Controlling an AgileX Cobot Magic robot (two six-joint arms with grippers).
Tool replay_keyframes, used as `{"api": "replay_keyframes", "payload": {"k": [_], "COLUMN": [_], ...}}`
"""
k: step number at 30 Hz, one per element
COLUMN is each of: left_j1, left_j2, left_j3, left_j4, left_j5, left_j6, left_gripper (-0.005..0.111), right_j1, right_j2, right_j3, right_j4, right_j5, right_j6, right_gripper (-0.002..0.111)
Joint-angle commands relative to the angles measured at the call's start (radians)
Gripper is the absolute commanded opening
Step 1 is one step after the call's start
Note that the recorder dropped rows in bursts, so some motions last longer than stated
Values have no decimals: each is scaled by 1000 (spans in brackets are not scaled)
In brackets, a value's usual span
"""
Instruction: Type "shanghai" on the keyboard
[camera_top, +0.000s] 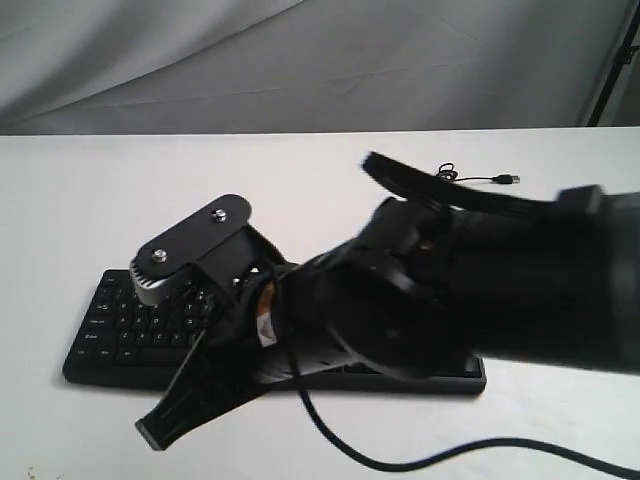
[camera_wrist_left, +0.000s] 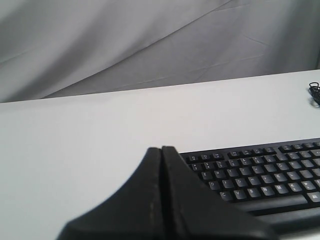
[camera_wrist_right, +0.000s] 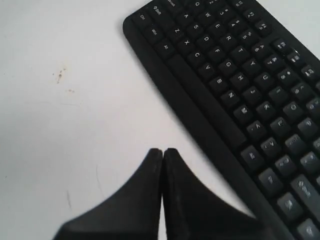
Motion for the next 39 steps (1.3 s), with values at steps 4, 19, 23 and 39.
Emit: {"api": "replay_keyframes", "payload": {"k": [4,19,23,39], "left_j1": [-4,-4,-4,-4], "left_j2": [-3,-3,-3,-3], "left_j3": [4,4,4,4], "left_j4": [1,1,1,1], "left_j5": [-5,-5,-5,-5], "left_j6": [-3,-3,-3,-3], "left_gripper": [0,0,0,0], "right_j1": [-2,-69,-73,-81], "right_j2": [212,636,656,674], "right_j3": [-311,-760,-760,-759], "right_j4": [3,117,85,46], "right_j5": [62,99,94,77], "right_j6": [-115,-250,-264,-301], "right_gripper": [0,0,0,0]}}
